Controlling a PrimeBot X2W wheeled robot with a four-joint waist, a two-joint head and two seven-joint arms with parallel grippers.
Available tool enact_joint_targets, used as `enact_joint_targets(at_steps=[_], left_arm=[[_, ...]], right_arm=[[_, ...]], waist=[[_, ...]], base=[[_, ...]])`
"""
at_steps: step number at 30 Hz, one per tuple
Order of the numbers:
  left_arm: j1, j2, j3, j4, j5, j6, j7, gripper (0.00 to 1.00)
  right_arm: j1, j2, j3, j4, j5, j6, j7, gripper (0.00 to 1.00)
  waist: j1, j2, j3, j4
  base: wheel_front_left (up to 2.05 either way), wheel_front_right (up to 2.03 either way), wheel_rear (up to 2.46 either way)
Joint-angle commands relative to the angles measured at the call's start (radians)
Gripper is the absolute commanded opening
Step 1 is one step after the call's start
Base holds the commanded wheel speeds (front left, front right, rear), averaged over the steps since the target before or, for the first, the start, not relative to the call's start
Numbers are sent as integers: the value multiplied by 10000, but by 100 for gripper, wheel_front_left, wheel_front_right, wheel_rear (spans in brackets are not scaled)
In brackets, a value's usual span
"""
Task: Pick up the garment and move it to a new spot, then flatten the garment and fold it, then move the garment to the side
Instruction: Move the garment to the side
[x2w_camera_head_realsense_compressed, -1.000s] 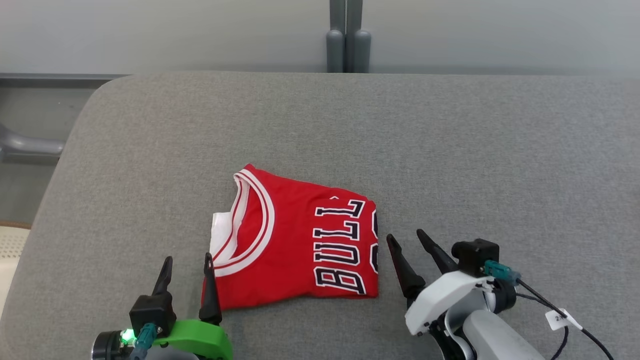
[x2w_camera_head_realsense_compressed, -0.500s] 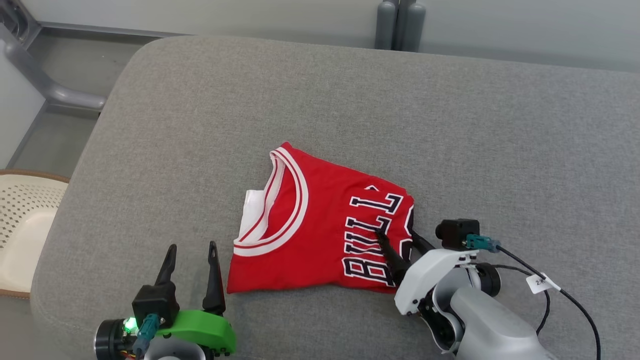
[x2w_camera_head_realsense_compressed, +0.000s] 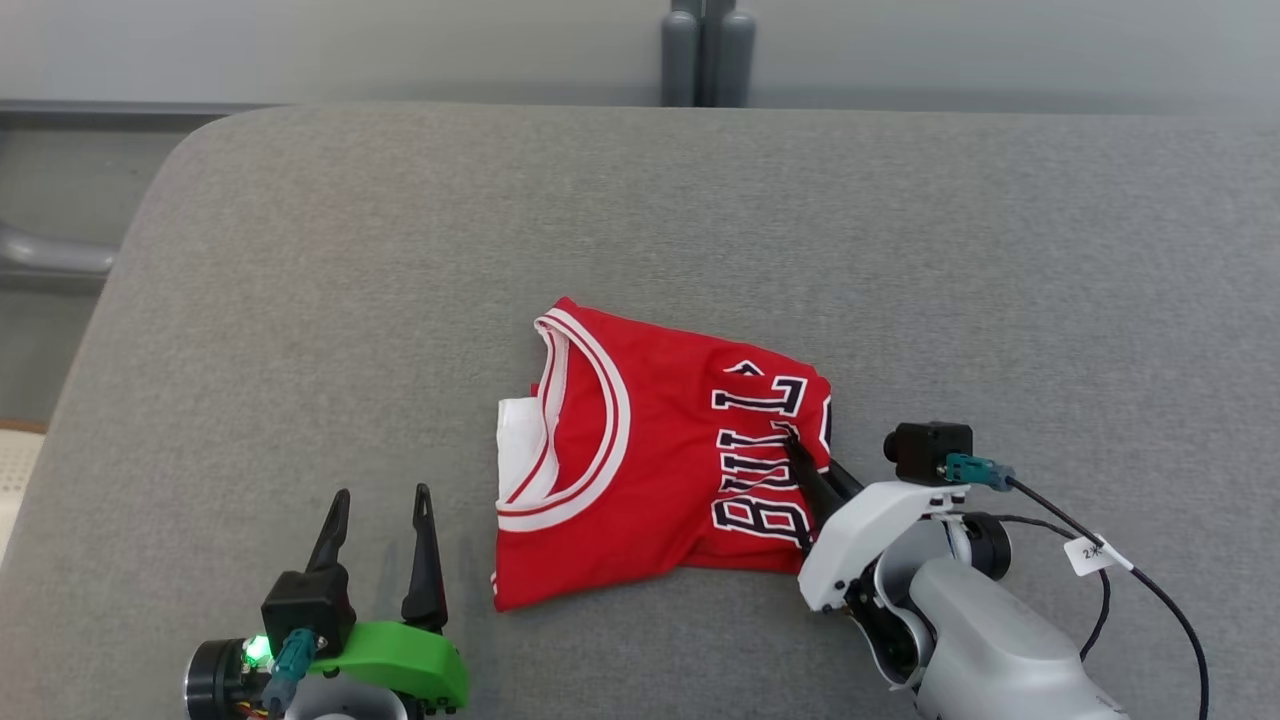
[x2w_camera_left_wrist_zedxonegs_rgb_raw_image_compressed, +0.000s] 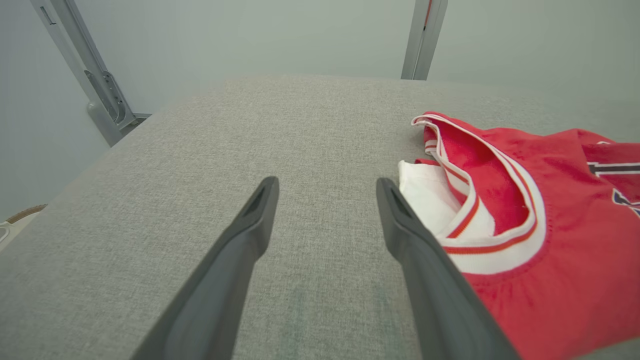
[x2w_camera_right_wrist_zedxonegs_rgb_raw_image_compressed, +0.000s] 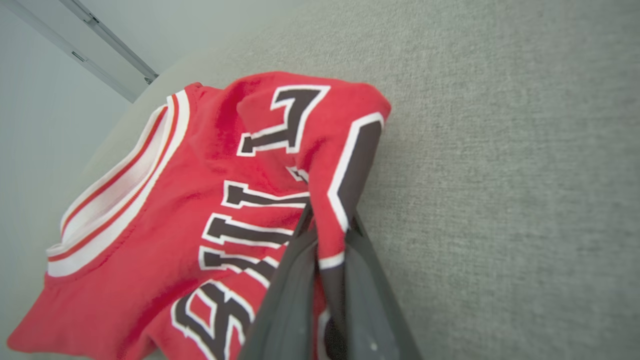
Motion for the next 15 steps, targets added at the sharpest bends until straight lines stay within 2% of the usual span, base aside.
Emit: enact_joint_targets(at_steps=[1,10,15], left_arm=[[52,34,22,10,-9,-34,-25,100],[-19,35,7,110,-95,-62,-25,100],[-169,37,-50,142,-191,-43,-25,100]], right_arm=[[243,-57,-99,-78,-89,-20,-43,0],[697,-49,-406,-606,-612,-20,-47,0],[824,-47,-447,-927,-588,-18,-47,0]], waist=[[0,0,-366,-1366],[0,0,-524,-4328],[0,0,-469,-5741]], base=[[0,0,0],[0,0,0],[0,0,0]])
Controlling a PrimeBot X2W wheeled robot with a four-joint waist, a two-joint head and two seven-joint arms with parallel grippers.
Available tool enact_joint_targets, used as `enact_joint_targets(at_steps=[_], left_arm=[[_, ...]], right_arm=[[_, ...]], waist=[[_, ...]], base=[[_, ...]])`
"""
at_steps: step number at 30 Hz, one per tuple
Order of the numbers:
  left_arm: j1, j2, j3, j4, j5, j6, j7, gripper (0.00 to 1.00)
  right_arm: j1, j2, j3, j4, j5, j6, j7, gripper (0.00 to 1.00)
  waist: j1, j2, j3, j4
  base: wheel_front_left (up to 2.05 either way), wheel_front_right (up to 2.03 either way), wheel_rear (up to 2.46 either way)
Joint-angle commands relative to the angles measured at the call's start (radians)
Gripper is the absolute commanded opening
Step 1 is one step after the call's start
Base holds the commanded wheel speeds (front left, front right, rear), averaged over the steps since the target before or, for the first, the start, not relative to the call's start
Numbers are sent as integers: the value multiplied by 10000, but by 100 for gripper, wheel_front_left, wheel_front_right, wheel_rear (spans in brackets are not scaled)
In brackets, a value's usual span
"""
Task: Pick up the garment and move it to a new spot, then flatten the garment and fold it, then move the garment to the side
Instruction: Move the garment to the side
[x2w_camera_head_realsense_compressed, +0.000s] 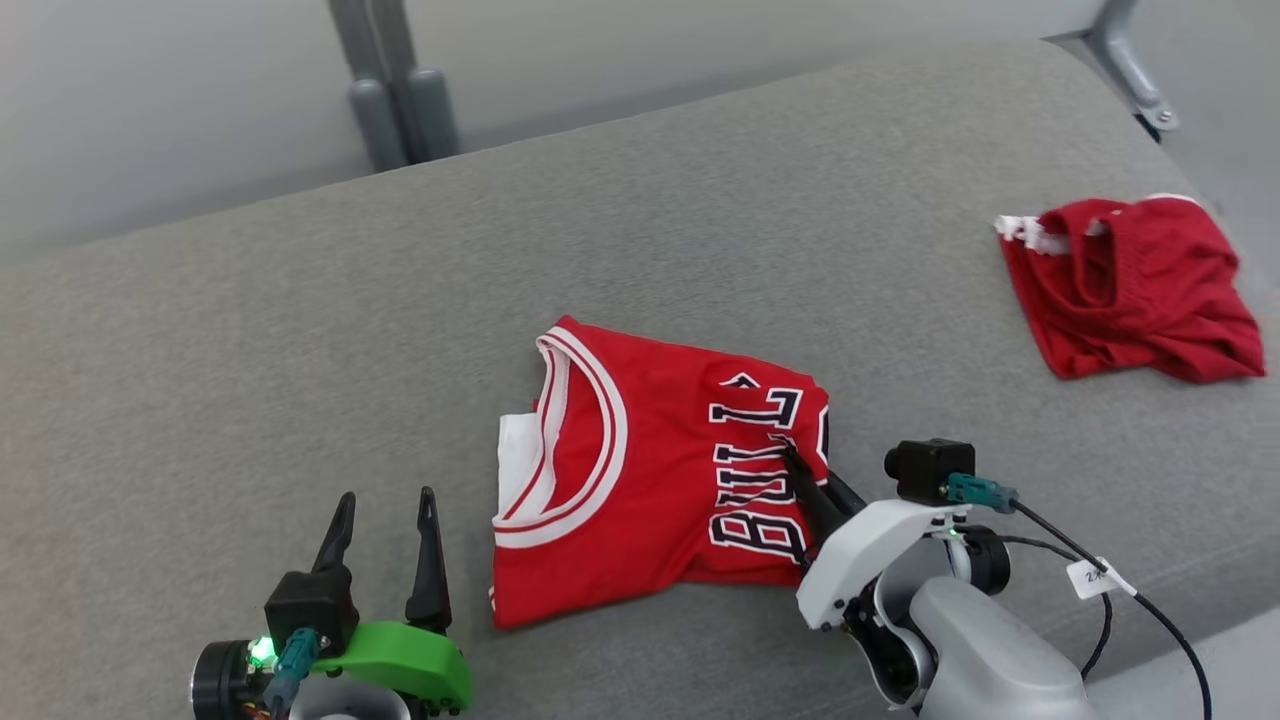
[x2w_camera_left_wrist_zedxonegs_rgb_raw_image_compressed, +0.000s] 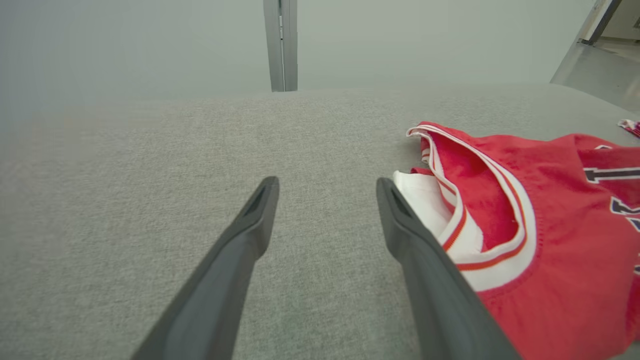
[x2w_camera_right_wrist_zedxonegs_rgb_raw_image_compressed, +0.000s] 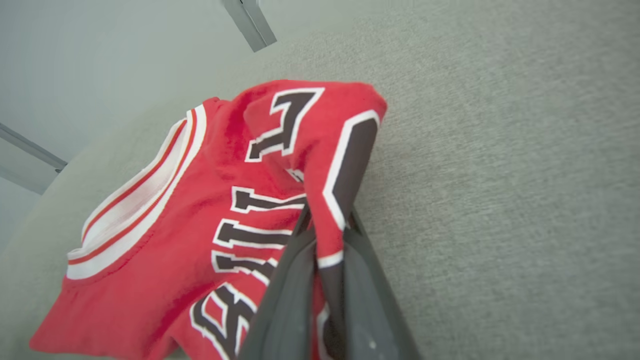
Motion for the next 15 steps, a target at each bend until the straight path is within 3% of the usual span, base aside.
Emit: enact_joint_targets(at_steps=[1,5,15], left_arm=[[-188,42,-36,18,-64,3,-25,100],[-330,42,-215,67,-70,-55,-25,100],[-682,50,-448,274,168,-189,-25,100]], right_arm=[[166,-28,-27,-91,12,-17,-46,0],[284,-34,-208,-318,-32,-17,-46,0],[464,-78,-1103,-946,-722,-15,-46,0]], waist=[[0,0,-129,-2373],[0,0,5,-2987],[0,0,333,-3067]], base=[[0,0,0],[0,0,0],[0,0,0]])
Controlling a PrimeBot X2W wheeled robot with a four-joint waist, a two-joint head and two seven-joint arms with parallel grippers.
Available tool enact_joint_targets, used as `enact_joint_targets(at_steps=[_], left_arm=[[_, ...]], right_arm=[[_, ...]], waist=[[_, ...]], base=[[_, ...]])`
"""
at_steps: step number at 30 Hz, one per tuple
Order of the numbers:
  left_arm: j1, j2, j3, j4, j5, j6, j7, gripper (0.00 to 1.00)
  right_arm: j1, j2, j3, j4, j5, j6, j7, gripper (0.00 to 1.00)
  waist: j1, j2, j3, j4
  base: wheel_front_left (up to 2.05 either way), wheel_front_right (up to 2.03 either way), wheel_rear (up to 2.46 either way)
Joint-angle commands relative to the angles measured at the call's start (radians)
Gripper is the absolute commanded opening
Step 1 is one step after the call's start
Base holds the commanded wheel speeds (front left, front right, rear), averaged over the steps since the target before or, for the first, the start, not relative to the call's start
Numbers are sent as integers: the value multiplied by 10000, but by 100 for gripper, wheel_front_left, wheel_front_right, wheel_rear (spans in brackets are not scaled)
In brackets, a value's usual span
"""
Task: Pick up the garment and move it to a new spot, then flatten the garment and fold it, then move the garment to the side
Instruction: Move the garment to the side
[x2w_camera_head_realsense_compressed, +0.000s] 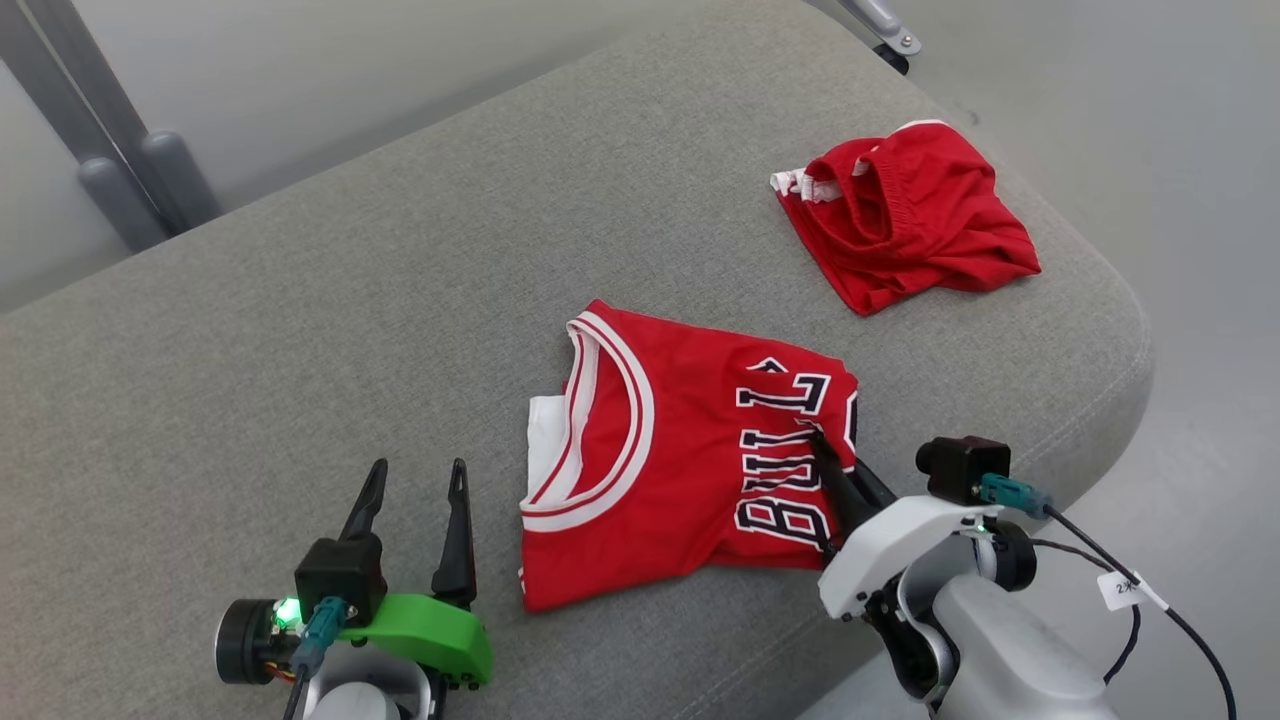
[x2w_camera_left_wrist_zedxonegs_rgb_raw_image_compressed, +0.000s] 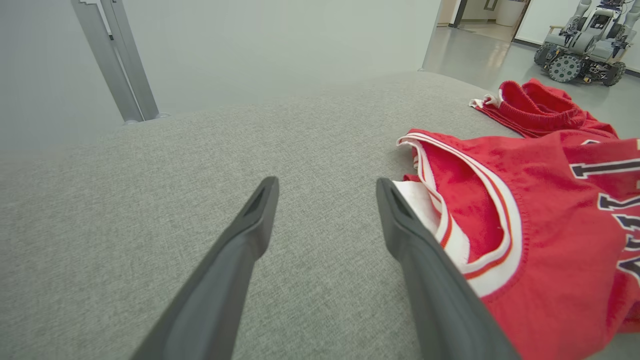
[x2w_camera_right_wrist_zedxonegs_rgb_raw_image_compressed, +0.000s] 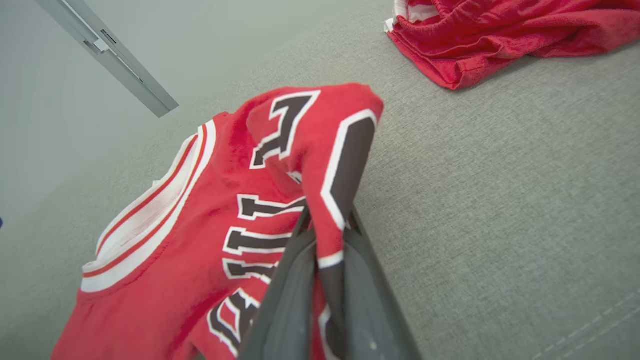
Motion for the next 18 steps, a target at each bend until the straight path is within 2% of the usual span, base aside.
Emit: enact_joint_targets(at_steps=[1,4,8,14,18], left_arm=[[-19,58,72,-41,46,46,-25,100],[77,58,129,-105,167,69,-25,100],[-149,60,162,-85,378,-37,-25,100],[-376,58,247,-120,534,-87,-25,100],[-589,58,247,-188,638,-144,-25,100]], right_arm=[[-233,-106,-49,-24,-192,-13,-46,0],[-848,-468,-87,155,-609,-15,-47,0],[-2052,-1161,-87,629,-1207,-13,72,0],[-3989,-2412,-158,1978,-2210,-15,683,0],[-4999,-3361,-660,3167,-2839,-15,797,0]], waist=[[0,-1,167,-162],[0,-1,300,56],[0,-1,620,669],[0,-1,1074,1657],[0,-1,1367,2312]], base=[[0,0,0],[0,0,0],[0,0,0],[0,0,0],[0,0,0]])
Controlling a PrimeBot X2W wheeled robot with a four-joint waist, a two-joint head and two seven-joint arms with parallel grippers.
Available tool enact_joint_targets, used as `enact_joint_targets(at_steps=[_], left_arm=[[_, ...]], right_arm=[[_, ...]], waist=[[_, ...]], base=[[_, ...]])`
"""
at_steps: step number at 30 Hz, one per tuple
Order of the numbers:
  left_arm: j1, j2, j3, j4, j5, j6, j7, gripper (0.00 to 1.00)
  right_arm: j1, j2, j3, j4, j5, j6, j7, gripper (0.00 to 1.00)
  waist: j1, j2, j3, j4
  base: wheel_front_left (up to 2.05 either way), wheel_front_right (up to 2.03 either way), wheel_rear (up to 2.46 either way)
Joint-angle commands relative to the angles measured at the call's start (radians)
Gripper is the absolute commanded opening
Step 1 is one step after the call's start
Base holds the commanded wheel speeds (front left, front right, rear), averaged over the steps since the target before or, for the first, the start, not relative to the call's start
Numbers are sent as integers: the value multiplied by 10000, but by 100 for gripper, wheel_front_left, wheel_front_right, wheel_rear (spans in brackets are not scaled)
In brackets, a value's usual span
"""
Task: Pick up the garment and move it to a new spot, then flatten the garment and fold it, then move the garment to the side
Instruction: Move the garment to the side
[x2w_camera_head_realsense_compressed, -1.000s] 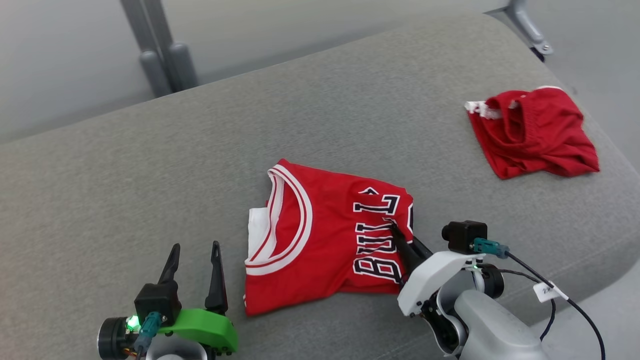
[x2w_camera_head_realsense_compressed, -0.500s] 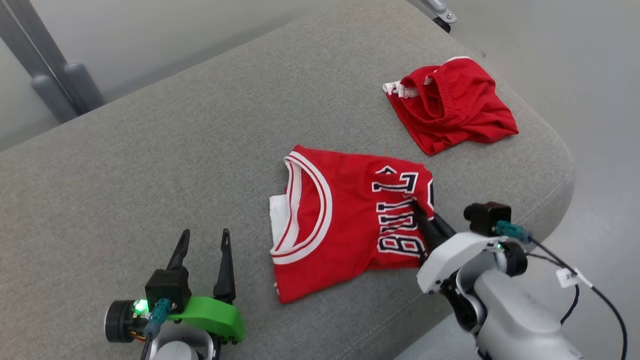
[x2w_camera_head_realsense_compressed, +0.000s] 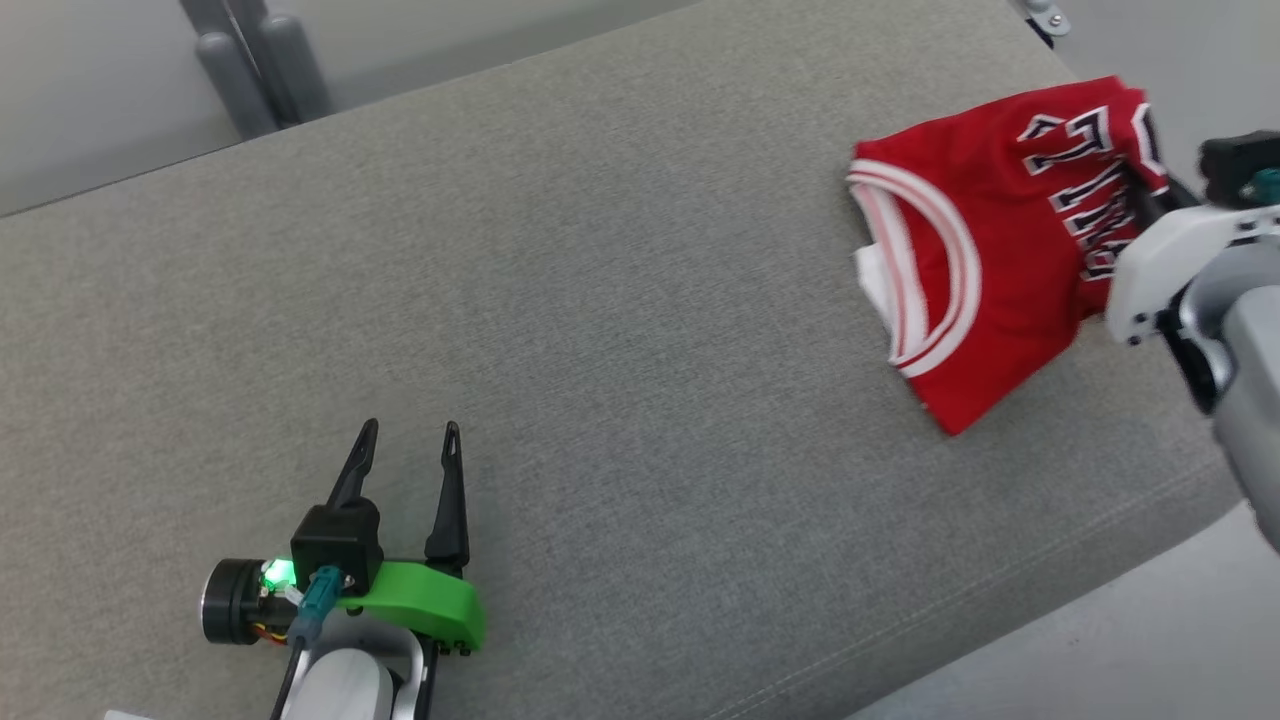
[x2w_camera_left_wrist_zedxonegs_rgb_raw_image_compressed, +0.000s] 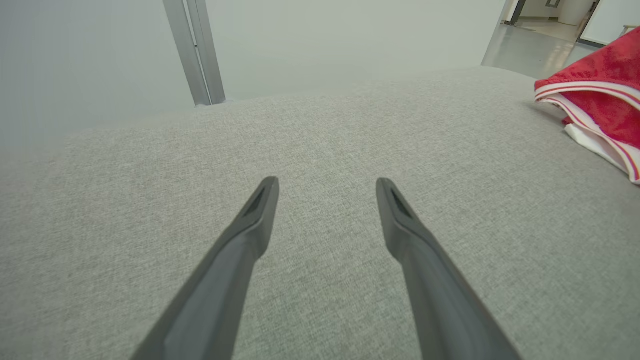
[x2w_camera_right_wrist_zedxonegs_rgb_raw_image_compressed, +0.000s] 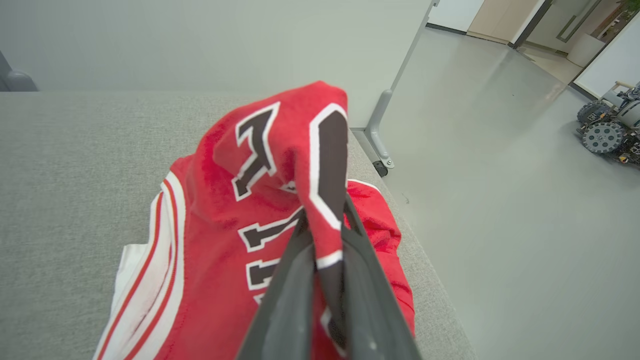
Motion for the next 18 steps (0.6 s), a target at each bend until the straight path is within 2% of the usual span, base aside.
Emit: enact_joint_targets(at_steps=[1,6,7,8,12,14,18], left_arm=[[-223,58,19,-79,51,-31,-25,100],[-364,58,-50,-164,25,8,-25,100],[-396,58,-73,-180,18,20,-25,100],[-410,57,-60,-203,7,49,-25,100],[-444,57,-10,-236,33,76,-25,100],[-447,57,78,-256,65,104,-25,100],[-351,55,269,-312,15,193,-25,100]], right_arm=[[-335,-325,-285,415,-196,-18,10,0],[-1095,-1334,-1216,1818,-961,-20,-203,1],[-1210,-1543,-1496,2004,-1106,-18,-288,93],[-1292,-1673,-1752,2112,-1225,-20,-367,100],[-1379,-1796,-2908,2343,-1690,-19,-714,100],[-1398,-1619,-3375,2276,-2046,-19,-818,100],[-935,-946,-4293,666,-2641,-19,-845,100]], waist=[[0,-1,632,966],[0,-1,862,1623],[0,-1,924,1752],[0,-1,966,1825],[0,-1,1082,2068],[0,-1,1080,2135],[0,-1,1000,2193]], base=[[0,0,0],[0,0,0],[0,0,0],[0,0,0],[0,0,0],[0,0,0],[0,0,0]])
